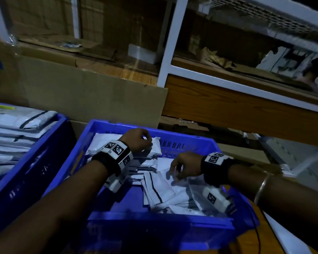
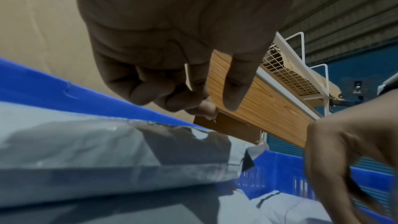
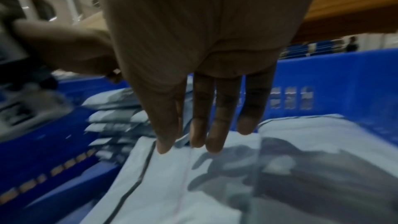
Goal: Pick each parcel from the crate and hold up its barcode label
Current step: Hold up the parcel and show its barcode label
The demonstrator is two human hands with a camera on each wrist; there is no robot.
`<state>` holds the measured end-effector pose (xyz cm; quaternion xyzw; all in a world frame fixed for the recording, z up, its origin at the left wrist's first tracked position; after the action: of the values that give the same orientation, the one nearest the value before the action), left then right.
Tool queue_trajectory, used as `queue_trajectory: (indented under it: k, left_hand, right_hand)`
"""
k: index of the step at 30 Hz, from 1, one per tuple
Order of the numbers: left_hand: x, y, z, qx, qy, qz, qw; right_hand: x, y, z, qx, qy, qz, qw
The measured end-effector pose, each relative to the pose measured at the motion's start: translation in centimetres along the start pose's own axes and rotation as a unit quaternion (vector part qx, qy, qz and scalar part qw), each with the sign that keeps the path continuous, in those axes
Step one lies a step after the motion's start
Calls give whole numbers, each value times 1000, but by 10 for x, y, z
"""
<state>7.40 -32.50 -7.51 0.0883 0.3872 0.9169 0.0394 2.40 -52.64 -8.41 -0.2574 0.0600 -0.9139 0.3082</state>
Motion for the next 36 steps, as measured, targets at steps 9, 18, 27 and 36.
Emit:
queue_trajectory:
  k: [9,18,27,36]
  left_hand:
    - [-2,-5,0,-6,2,7,1000]
    - [-8,-11,2,5,15,28,999]
    - [-11,-13,3,8,27,35,999]
    - [-8,-10,0,-28,20,11,999]
  right_hand:
    - [-46,-56,-22,34,-63,85,994]
    - [-65,-62,-25,106,-112,56,986]
    - [-37,-52,-3,91,-7,6,996]
    - [14,-25,29,80,116,-65,988]
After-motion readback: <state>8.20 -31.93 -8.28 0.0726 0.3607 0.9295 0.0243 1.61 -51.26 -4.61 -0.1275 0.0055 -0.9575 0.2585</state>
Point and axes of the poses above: each hand's wrist, its own x-axis away from the middle knuckle, its own z-axis out of the back of the hand, y = z × x, the point moved 4 cm from there along -x, towards the middle knuckle, and after that the axes turned 13 degrees about z, right-handed, at the moved point
